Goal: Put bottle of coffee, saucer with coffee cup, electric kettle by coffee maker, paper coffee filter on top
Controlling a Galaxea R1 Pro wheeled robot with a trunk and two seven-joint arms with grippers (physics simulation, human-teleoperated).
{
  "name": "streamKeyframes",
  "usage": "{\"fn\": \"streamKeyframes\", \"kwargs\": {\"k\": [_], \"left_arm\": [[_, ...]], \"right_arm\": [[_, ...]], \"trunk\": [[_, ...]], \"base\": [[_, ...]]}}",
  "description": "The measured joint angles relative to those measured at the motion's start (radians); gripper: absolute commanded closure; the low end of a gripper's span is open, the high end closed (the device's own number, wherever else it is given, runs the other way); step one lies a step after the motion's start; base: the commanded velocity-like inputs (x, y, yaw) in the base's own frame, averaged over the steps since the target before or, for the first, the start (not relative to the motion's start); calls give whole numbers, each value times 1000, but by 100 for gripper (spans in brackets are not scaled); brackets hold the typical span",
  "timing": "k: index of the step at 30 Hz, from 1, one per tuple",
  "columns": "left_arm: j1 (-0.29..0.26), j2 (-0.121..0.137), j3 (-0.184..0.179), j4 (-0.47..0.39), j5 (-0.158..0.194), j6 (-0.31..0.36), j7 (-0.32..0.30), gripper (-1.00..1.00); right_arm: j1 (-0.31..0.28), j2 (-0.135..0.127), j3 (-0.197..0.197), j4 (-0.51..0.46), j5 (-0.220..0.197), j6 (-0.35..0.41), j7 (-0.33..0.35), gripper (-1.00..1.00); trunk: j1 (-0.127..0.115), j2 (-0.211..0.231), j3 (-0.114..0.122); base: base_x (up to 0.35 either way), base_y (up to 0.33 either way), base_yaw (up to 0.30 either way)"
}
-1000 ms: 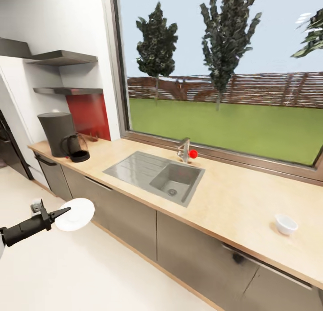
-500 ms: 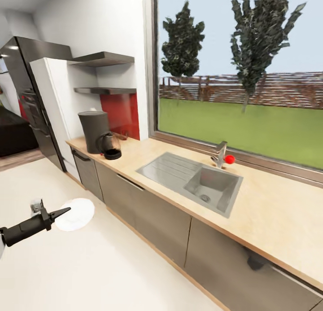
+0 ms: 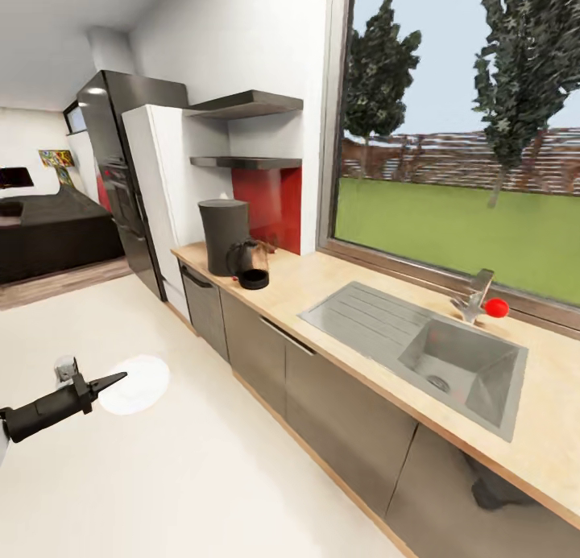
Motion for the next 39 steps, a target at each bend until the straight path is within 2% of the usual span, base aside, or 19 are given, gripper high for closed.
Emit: {"fn": "streamKeyframes", "kwargs": {"k": [23,28,33,39], "left_arm": [[0,1,0,2,0,0,0,100],[0,1,0,2,0,0,0,100],[0,0,0,3,0,0,0,100],[0,0,0,3,0,0,0,100]], "right_arm": [[0,0,0,0,0,0,-1,-100],[0,-1,0,0,1,1,-3,-100],[0,0,0,0,52,2,-2,-100],[0,1,0,0,63,-1,-2,-100]], "trunk": [[0,0,-15],[0,0,-17],[0,0,-17],[0,0,-17]], "base": [[295,207,277],[314,141,53],[330,100,3],[331,120,0]]}}
